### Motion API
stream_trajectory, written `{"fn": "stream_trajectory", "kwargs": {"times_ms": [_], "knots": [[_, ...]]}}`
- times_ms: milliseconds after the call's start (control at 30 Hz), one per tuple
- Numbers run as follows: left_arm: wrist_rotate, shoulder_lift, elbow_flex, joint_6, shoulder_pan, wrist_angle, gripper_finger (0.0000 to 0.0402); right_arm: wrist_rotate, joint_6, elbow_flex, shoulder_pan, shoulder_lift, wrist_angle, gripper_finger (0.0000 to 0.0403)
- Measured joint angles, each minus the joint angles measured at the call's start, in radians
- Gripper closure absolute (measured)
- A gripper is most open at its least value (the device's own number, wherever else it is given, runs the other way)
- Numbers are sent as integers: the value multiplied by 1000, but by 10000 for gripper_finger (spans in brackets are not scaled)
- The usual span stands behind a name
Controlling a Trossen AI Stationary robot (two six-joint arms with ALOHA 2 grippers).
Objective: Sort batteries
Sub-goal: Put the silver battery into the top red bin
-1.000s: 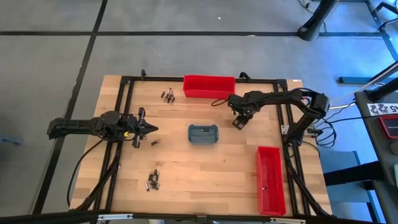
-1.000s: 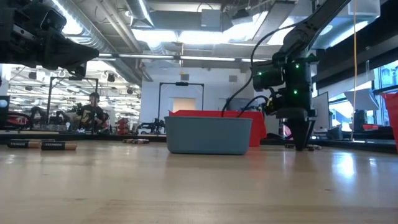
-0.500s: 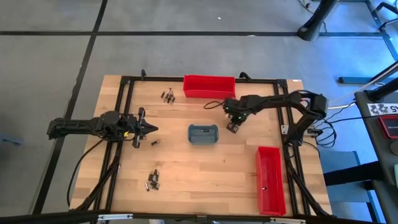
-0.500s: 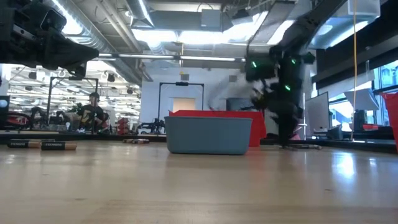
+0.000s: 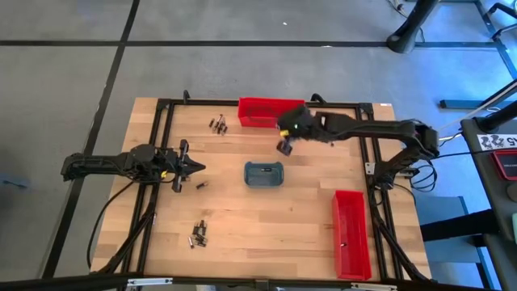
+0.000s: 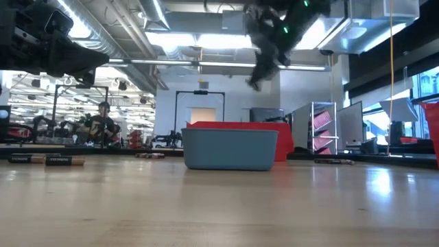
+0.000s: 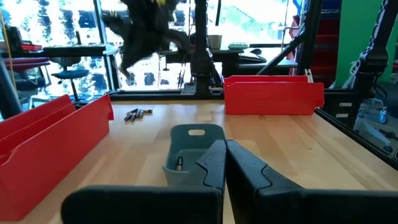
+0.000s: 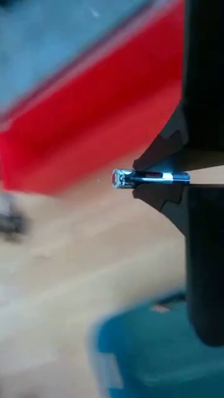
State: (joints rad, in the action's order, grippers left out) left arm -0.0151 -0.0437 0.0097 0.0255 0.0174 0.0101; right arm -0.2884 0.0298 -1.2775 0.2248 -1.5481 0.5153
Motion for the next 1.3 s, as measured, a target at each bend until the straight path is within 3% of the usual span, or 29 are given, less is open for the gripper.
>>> {"fn": "stream_trajectory", "kwargs": {"times_ms": [167,367,567,767,1300], "knots": [[0,0,0,0,0,0,400,68,-53,-110,115,-37,0,392],[0,0,0,0,0,0,400,288,-25,-165,319,-154,-32,393],[0,0,0,0,0,0,400,454,21,-291,433,-335,121,393],[0,0,0,0,0,0,400,442,121,-410,434,-460,309,390],[0,0,0,0,0,0,400,400,497,-415,449,-590,253,387]]}}
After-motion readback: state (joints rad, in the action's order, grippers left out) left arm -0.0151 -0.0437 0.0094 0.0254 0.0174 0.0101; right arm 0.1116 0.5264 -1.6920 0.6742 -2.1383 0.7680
